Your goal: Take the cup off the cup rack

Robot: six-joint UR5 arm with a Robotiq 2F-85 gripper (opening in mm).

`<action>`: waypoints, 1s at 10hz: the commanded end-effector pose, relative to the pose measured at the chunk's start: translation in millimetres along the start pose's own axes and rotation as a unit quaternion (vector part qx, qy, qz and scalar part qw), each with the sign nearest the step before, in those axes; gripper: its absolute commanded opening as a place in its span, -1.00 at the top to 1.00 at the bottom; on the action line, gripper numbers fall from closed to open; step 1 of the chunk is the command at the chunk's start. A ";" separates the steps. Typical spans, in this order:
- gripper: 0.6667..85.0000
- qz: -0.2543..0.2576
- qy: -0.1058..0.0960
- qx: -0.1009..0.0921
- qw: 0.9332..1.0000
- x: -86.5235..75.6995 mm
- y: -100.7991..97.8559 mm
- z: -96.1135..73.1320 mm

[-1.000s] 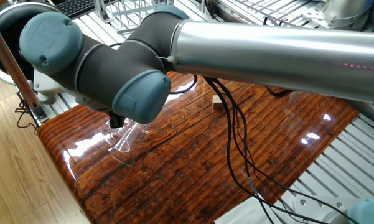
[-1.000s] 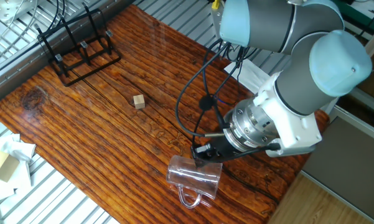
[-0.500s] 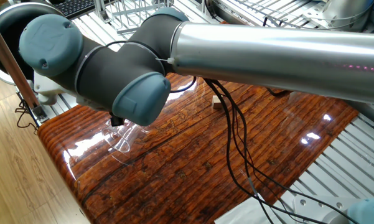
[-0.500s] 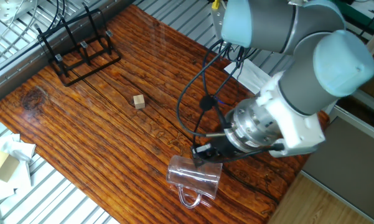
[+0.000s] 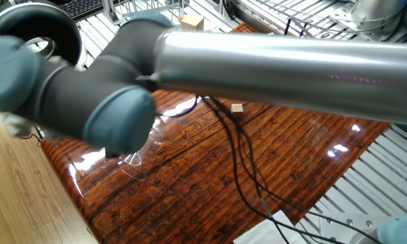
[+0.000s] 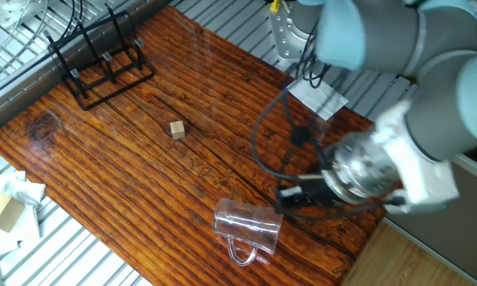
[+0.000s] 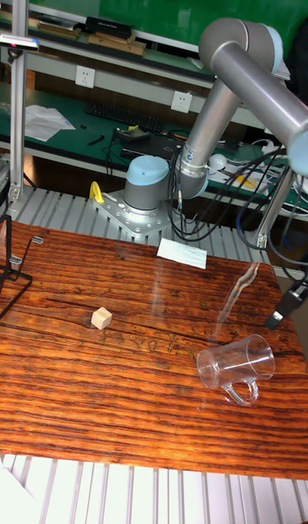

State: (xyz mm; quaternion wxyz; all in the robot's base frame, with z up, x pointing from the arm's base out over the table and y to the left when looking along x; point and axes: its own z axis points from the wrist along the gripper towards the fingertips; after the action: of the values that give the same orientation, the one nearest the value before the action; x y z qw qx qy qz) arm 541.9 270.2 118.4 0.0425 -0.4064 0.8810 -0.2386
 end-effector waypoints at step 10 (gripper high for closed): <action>0.38 0.006 -0.004 0.039 0.999 -25.2 1.8 33.3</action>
State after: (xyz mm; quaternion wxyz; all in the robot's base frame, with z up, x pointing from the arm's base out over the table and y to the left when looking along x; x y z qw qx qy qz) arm 563.8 278.6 90.8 0.0625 -0.4004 0.8731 -0.2712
